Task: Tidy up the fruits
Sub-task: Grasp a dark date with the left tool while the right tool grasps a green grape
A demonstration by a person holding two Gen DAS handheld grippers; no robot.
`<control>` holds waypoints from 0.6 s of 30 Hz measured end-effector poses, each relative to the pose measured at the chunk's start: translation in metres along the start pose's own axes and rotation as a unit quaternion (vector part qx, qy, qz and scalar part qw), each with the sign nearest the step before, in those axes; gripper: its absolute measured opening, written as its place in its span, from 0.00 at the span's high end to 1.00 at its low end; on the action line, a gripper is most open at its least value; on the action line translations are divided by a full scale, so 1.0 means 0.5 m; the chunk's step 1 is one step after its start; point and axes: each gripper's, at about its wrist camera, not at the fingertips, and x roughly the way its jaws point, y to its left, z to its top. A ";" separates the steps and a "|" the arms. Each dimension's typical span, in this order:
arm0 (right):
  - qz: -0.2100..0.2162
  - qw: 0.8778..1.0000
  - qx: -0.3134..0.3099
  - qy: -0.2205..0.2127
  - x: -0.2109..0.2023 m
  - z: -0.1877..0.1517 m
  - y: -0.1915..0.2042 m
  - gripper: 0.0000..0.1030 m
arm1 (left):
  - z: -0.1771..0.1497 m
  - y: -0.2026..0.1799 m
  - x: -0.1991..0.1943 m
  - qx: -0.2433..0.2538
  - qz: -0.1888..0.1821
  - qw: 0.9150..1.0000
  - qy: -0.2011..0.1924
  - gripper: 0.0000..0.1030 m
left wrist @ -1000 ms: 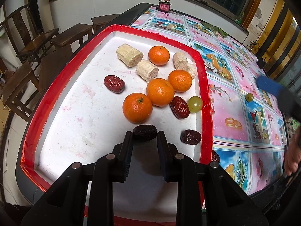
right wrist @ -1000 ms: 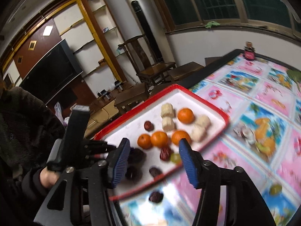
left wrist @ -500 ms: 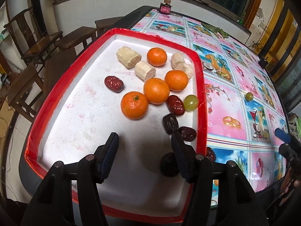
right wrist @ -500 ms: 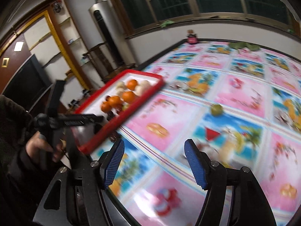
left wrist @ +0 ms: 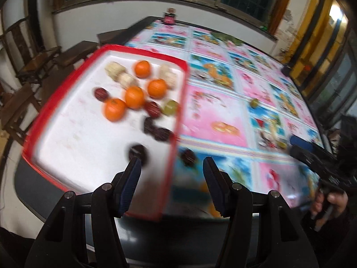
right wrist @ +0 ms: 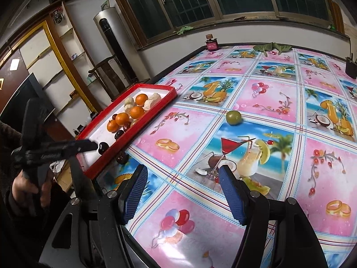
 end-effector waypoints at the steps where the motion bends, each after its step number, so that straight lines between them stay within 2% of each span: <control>1: 0.002 1.000 0.001 0.000 0.002 0.000 -0.001 0.34 | -0.011 -0.018 0.006 0.004 -0.014 1.000 0.009 0.45; 3: 0.005 1.000 0.004 0.001 0.008 0.000 -0.001 0.34 | -0.020 -0.047 0.025 0.013 -0.031 0.999 0.022 0.45; 6: 0.010 1.000 0.005 0.003 0.013 0.000 0.000 0.34 | -0.020 -0.070 0.058 0.017 -0.033 0.999 0.033 0.48; 10: 0.014 1.000 0.003 -0.001 0.009 -0.001 0.005 0.34 | -0.012 -0.066 0.093 -0.002 -0.018 0.999 0.041 0.54; 13: 0.015 1.000 0.003 -0.002 0.008 -0.002 0.004 0.34 | -0.007 -0.070 0.106 -0.001 0.001 0.999 0.040 0.54; 18: 0.007 1.000 -0.007 0.004 0.017 0.006 0.001 0.34 | -0.005 -0.064 0.108 -0.003 0.009 0.999 0.035 0.54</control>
